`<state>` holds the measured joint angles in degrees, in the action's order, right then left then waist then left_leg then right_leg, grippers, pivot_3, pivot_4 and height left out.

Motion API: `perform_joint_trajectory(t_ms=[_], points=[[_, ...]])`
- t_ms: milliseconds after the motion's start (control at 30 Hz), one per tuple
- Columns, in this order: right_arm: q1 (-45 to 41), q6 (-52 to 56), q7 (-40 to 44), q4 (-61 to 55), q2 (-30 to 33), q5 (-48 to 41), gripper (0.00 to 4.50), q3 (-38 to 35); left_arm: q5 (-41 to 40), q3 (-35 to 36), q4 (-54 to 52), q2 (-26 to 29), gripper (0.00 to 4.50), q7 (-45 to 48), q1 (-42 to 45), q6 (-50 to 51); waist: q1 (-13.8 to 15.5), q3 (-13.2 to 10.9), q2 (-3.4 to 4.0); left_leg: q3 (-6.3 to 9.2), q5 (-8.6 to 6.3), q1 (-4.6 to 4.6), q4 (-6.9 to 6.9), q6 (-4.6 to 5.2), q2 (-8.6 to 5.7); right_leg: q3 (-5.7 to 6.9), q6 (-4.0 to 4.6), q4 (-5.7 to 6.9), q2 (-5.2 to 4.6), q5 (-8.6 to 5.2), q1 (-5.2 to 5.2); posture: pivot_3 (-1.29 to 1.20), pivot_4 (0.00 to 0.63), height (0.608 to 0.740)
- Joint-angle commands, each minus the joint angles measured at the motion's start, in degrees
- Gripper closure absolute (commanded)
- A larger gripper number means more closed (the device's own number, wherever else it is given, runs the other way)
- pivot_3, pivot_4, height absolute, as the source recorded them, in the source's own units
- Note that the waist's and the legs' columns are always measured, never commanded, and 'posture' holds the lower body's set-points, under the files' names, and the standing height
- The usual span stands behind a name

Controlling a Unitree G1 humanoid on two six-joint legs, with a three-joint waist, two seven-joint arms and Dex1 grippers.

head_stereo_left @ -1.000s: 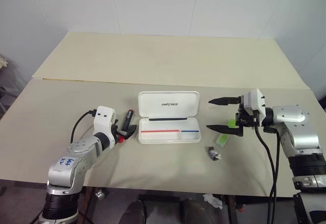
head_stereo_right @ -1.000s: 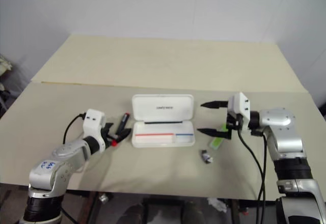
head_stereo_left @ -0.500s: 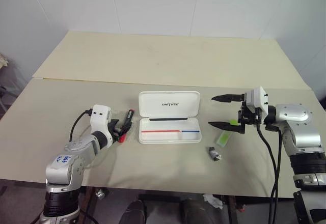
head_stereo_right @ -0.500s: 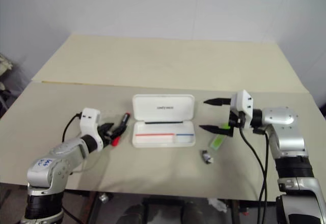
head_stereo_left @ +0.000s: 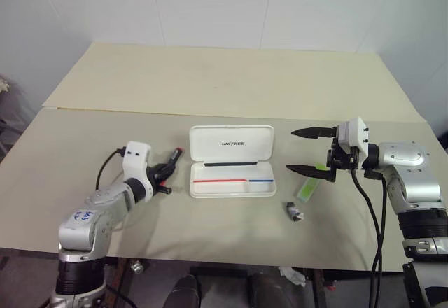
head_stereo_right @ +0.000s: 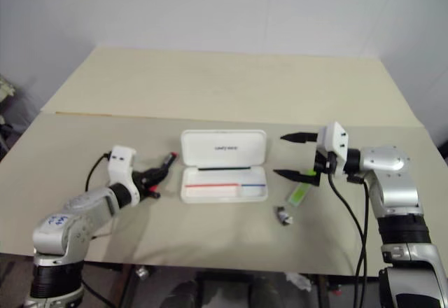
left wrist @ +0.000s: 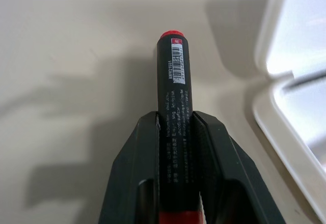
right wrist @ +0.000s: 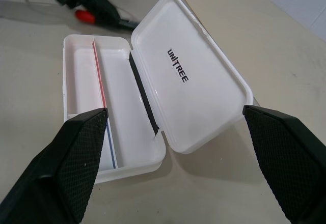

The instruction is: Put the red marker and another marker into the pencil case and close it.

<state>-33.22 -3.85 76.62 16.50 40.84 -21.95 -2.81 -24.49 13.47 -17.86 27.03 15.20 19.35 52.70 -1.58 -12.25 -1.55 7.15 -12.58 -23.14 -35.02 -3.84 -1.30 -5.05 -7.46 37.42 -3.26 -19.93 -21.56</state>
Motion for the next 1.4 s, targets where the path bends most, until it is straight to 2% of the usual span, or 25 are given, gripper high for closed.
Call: perform_joint_trajectory(t_ms=[33, 233, 267, 367, 567, 733, 1033, 1400], points=[[-0.9, -1.8, 0.7, 0.5, 0.7, -1.3, 0.00, -2.6, 0.8, 3.2, 0.4, 5.7, 3.92, 4.6, 3.4, -6.7, 0.0, 0.0, 0.00, 0.00, 0.00, -0.02, 0.00, 0.00, 0.00, 0.00, 0.00, -0.02, 0.00, 0.00, 0.00, 0.00, 0.150, 0.740], [-0.9, -3.1, -0.3, 1.5, 0.9, -0.3, 0.00, -2.7, -2.2, 6.0, 3.1, 11.9, 3.92, 11.7, 8.8, -10.6, 0.0, 0.0, 0.02, -0.03, -0.05, -0.04, 0.11, 0.04, 0.00, -0.01, 0.00, -0.18, -0.03, 0.00, -0.01, 0.00, 0.150, 0.740], [-0.9, -3.2, -0.5, 1.6, 0.8, -0.2, 0.00, -2.8, -4.5, 5.8, 3.5, 13.6, 3.92, 15.1, 11.5, -9.5, 0.0, 0.0, 0.01, -0.04, -0.06, -0.05, 0.13, 0.05, 0.00, -0.02, 0.00, -0.21, -0.03, 0.00, -0.01, 0.00, 0.150, 0.740], [-0.9, -3.6, -1.0, 1.8, 0.4, -0.2, 0.00, -2.8, -9.4, 3.1, 3.6, 17.5, 3.92, 24.4, 17.2, -7.6, -0.1, -0.1, -0.05, -0.01, -0.08, -0.13, 0.13, 0.05, 0.02, 0.04, 0.00, -0.25, -0.01, 0.00, -0.03, 0.00, 0.150, 0.740], [0.1, -4.0, -1.7, 1.3, 0.3, -0.4, 0.00, -3.1, -10.9, -8.2, 6.1, 21.1, 3.92, 38.9, 24.6, -6.5, -0.1, -0.1, 0.05, -0.08, -0.14, -0.12, 0.21, 0.13, -0.02, -0.01, -0.02, -0.41, -0.06, -0.01, 0.00, 0.00, 0.150, 0.740], [2.0, -4.2, -2.7, 0.1, 0.7, -0.4, 0.00, -3.9, -10.0, -16.7, 11.1, 18.0, 3.92, 47.7, 30.7, -7.9, -0.1, -0.1, 0.05, -0.07, -0.13, -0.14, 0.30, 0.11, 0.03, 0.01, -0.02, -0.41, 0.01, -0.02, -0.04, 0.00, 0.150, 0.740], [5.8, -3.7, -4.4, -2.8, 1.9, -0.9, 0.00, -5.7, 1.0, -29.0, 26.4, 10.5, 3.92, 55.4, 35.0, -17.1, -0.1, -0.1, 0.08, -0.11, -0.13, -0.12, 0.25, 0.11, 0.04, -0.04, -0.02, -0.36, 0.05, -0.02, -0.05, 0.00, 0.150, 0.740], [8.9, -2.5, -6.6, -5.9, 2.2, -1.0, 0.00, -6.7, 10.0, -33.4, 39.9, 0.9, 3.92, 56.4, 39.8, -22.3, -0.1, -0.1, 0.07, -0.09, -0.15, -0.18, 0.04, 0.16, 0.00, -0.03, -0.04, -0.30, 0.03, -0.03, -0.04, 0.00, 0.150, 0.740]])
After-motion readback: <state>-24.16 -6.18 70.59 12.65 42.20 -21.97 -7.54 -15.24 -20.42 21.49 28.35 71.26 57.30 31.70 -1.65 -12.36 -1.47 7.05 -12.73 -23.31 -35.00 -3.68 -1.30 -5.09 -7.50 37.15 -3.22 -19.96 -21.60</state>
